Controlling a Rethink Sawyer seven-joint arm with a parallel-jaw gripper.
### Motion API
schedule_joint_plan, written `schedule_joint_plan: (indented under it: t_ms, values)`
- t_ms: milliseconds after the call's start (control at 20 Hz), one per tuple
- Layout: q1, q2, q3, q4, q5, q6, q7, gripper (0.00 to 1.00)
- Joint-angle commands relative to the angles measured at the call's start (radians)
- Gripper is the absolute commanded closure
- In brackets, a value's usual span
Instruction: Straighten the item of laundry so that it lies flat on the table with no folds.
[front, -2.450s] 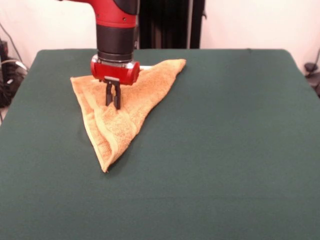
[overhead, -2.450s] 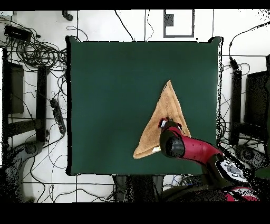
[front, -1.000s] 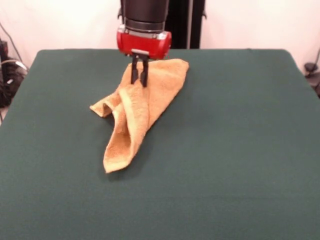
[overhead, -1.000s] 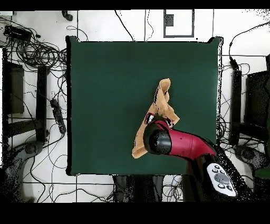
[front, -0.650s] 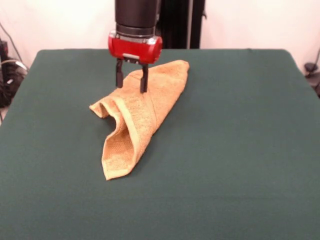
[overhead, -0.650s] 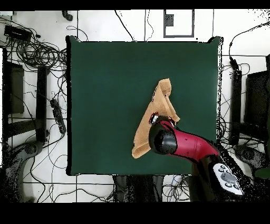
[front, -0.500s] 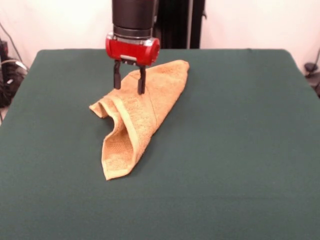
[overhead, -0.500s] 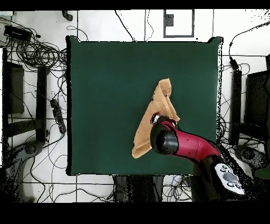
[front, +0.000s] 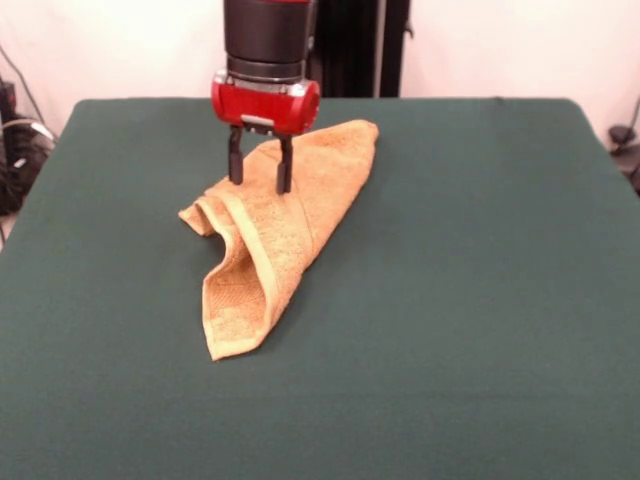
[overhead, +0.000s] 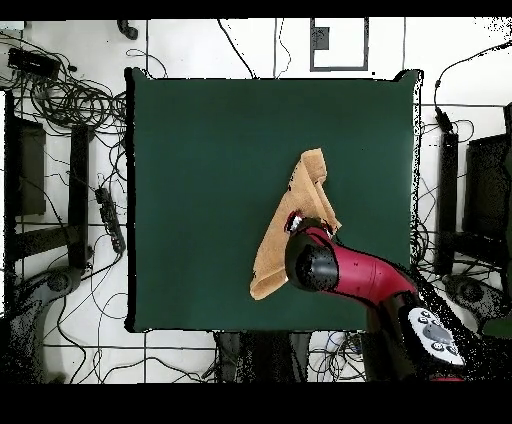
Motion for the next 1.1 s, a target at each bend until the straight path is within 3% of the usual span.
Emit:
schedule_joint_plan:
  t_ms: [50, 400, 450, 850, 1100]
  values:
    - [-0.029, 0.089, 0.189, 0.023, 0.001, -0.025, 0.132, 0.00]
    - [-0.084, 0.118, 0.257, 0.016, -0.037, -0.017, 0.091, 0.00]
    - [-0.088, 0.120, 0.261, 0.015, -0.040, -0.014, 0.088, 1.00]
    - [-0.073, 0.116, 0.242, 0.012, -0.049, -0.034, 0.104, 1.00]
    - [-0.014, 0.082, 0.173, 0.014, -0.029, -0.052, 0.135, 1.00]
